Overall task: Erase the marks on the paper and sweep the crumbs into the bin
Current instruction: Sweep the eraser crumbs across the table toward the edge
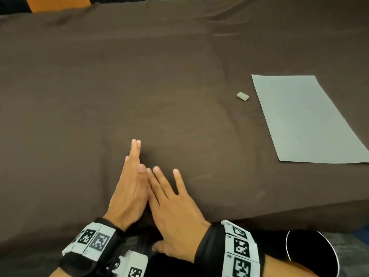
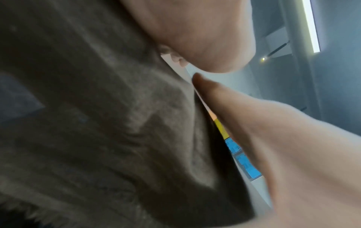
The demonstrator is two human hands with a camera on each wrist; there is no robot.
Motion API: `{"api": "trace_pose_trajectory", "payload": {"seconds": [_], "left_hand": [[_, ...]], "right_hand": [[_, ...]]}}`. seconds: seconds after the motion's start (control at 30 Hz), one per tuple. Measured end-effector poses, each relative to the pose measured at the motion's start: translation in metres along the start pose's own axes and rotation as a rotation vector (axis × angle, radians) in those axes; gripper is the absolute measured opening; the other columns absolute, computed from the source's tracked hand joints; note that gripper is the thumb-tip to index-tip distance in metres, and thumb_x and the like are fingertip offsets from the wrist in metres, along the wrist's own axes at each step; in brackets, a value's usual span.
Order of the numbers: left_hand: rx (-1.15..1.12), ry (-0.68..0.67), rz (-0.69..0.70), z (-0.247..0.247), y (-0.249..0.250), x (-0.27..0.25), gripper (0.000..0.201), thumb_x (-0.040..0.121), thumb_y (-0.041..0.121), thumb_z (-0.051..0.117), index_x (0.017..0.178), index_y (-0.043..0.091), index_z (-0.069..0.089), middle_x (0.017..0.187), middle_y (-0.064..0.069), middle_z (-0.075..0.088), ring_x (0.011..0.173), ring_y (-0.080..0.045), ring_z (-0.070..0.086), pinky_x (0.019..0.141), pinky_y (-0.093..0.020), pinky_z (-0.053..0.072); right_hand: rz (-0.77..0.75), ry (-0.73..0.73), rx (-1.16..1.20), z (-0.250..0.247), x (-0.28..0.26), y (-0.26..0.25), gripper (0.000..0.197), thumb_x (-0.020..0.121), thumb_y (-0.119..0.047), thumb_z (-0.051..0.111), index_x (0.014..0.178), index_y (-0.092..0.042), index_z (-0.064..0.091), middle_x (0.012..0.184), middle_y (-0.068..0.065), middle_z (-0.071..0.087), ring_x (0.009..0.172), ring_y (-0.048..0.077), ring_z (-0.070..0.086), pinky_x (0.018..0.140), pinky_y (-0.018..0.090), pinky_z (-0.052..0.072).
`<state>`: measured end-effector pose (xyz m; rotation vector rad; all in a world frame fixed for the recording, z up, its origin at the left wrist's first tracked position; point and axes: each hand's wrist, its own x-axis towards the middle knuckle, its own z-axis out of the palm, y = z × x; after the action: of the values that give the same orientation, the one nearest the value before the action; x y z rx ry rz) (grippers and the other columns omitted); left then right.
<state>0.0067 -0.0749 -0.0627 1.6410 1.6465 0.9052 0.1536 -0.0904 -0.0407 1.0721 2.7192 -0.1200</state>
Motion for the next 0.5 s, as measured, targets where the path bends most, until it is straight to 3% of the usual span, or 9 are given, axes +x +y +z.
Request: {"api": "trace_pose_trajectory", "payload": {"seconds": [0.1, 0.2, 0.27, 0.37, 0.43, 0.5], "left_hand": [[0.072, -0.025, 0.003, 0.001, 0.001, 0.000, 0.072, 0.079, 0.086, -0.002, 0.142, 0.057, -0.022, 0.157, 0.033, -0.005, 0.147, 0.000, -0.011, 0.123, -0.034, 0.001], [0.179, -0.011, 0.111, 0.004, 0.000, 0.001, 0.081, 0.085, 0.079, -0.006, 0.151, 0.032, -0.018, 0.162, 0.015, -0.002, 0.143, 0.011, -0.009, 0.120, -0.022, -0.003], [0.238, -0.008, 0.107, 0.005, 0.001, 0.002, 0.088, 0.085, 0.078, -0.008, 0.153, 0.022, -0.012, 0.162, 0.011, 0.000, 0.138, 0.018, -0.012, 0.117, -0.015, -0.005], [0.323, -0.032, 0.119, 0.007, -0.001, 0.002, 0.086, 0.088, 0.074, -0.010, 0.154, 0.018, -0.012, 0.164, 0.005, 0.001, 0.146, 0.005, -0.007, 0.120, -0.024, -0.003], [0.351, -0.036, 0.134, 0.008, -0.004, 0.002, 0.089, 0.089, 0.072, -0.009, 0.155, 0.013, -0.008, 0.164, 0.003, 0.000, 0.148, -0.001, -0.003, 0.121, -0.027, -0.002], [0.308, -0.025, 0.131, 0.007, -0.003, 0.002, 0.092, 0.087, 0.075, -0.009, 0.155, 0.014, -0.005, 0.163, 0.008, -0.003, 0.146, 0.005, -0.006, 0.120, -0.022, -0.003]], "right_hand": [[0.011, -0.029, -0.035, 0.004, 0.013, -0.006, 0.124, 0.070, -0.068, 0.064, 0.150, 0.001, -0.001, 0.155, 0.024, -0.019, 0.141, 0.039, -0.026, 0.111, 0.064, -0.009], [0.075, 0.029, -0.012, 0.011, 0.008, 0.008, 0.129, 0.067, -0.068, 0.066, 0.150, 0.001, -0.005, 0.156, 0.023, -0.017, 0.144, 0.036, -0.020, 0.114, 0.061, -0.002], [0.157, 0.052, 0.025, 0.015, -0.005, 0.029, 0.136, 0.057, -0.072, 0.070, 0.151, 0.002, 0.005, 0.158, 0.022, -0.006, 0.147, 0.035, -0.006, 0.115, 0.061, 0.008], [0.267, 0.034, 0.040, 0.019, -0.027, 0.052, 0.143, 0.046, -0.083, 0.065, 0.148, 0.005, 0.019, 0.157, 0.024, 0.010, 0.146, 0.037, 0.011, 0.112, 0.061, 0.020], [0.247, 0.023, 0.055, 0.013, -0.030, 0.051, 0.143, 0.048, -0.090, 0.055, 0.147, 0.007, 0.018, 0.156, 0.026, 0.009, 0.146, 0.039, 0.009, 0.111, 0.063, 0.016], [0.155, 0.016, 0.059, 0.002, -0.020, 0.036, 0.142, 0.053, -0.090, 0.050, 0.148, 0.006, 0.011, 0.157, 0.026, 0.001, 0.146, 0.039, -0.003, 0.112, 0.066, 0.007]]}}
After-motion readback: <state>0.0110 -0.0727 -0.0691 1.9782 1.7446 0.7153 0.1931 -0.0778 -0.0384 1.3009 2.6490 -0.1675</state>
